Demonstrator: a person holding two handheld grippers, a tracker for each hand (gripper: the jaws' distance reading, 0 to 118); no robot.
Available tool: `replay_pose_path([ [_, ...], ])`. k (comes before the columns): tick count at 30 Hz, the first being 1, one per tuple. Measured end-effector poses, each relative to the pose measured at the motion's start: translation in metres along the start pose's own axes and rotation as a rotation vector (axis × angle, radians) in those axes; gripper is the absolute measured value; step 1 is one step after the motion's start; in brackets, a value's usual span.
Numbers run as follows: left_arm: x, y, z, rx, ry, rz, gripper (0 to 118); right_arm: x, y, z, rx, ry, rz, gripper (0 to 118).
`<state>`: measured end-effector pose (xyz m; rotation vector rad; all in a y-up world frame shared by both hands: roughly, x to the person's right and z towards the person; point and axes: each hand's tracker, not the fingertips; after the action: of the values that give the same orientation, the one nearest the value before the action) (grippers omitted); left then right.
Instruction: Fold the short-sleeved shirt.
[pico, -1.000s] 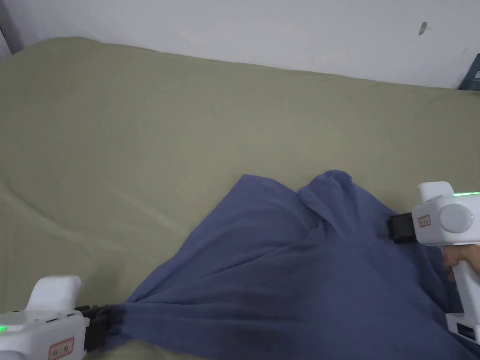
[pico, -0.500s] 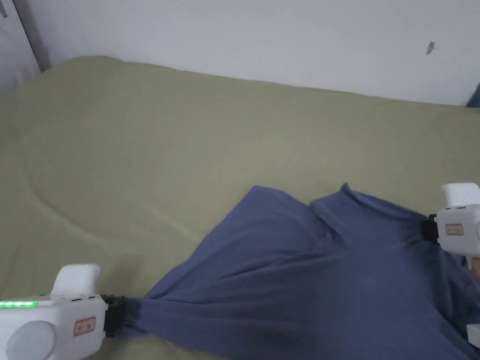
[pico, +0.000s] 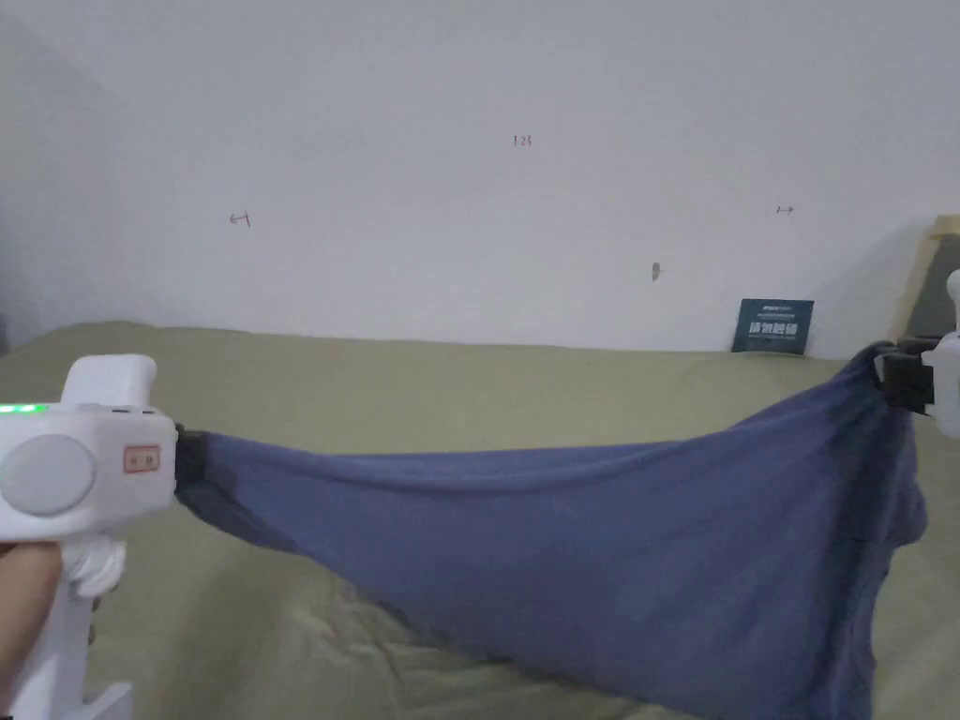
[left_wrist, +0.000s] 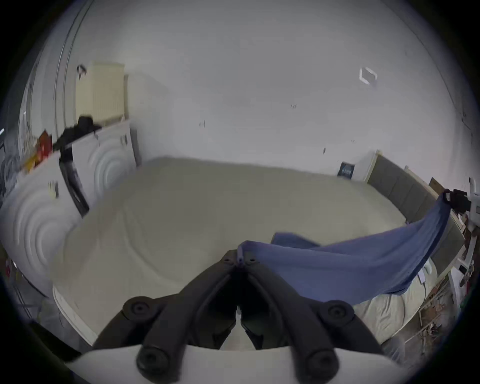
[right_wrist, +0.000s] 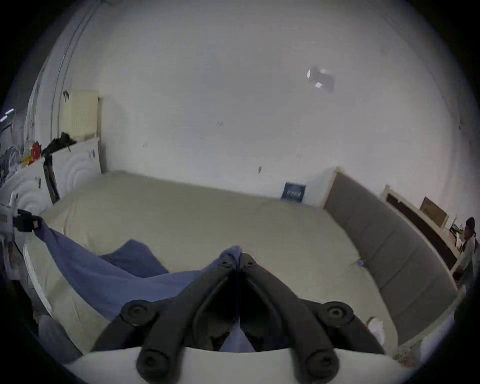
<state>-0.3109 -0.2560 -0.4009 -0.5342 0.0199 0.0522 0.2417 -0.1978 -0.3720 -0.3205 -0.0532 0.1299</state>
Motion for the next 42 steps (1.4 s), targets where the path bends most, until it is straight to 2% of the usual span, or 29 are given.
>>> replay_pose_path([
  [4, 0.027, 0.068, 0.002, 0.062, 0.048, -0.089, 1, 0.021, 0.042, 0.012, 0.057, -0.056, -0.046, 1],
  [7, 0.047, 0.11, -0.002, 0.098, 0.072, -0.102, 1, 0.03, 0.07, -0.001, 0.071, -0.083, -0.062, 1],
  [20, 0.082, 0.239, -0.053, 0.182, 0.225, -0.097, 1, 0.035, 0.184, -0.118, 0.125, -0.162, -0.092, 1],
  [30, 0.092, 0.3, -0.12, 0.21, 0.298, -0.119, 1, 0.03, 0.25, -0.201, 0.166, -0.182, -0.084, 1],
  [32, 0.093, 0.297, -0.136, 0.221, 0.3, -0.103, 1, 0.026, 0.252, -0.216, 0.174, -0.182, -0.091, 1],
  [35, 0.095, 0.285, -0.176, 0.2, 0.347, -0.165, 1, 0.019, 0.239, -0.249, 0.134, -0.202, -0.098, 1],
  [37, 0.092, 0.274, -0.201, 0.196, 0.342, -0.134, 1, 0.015, 0.221, -0.266, 0.126, -0.188, -0.114, 1],
  [42, 0.085, 0.212, -0.27, 0.096, 0.298, -0.114, 1, -0.001, 0.132, -0.31, 0.034, -0.206, -0.09, 1],
])
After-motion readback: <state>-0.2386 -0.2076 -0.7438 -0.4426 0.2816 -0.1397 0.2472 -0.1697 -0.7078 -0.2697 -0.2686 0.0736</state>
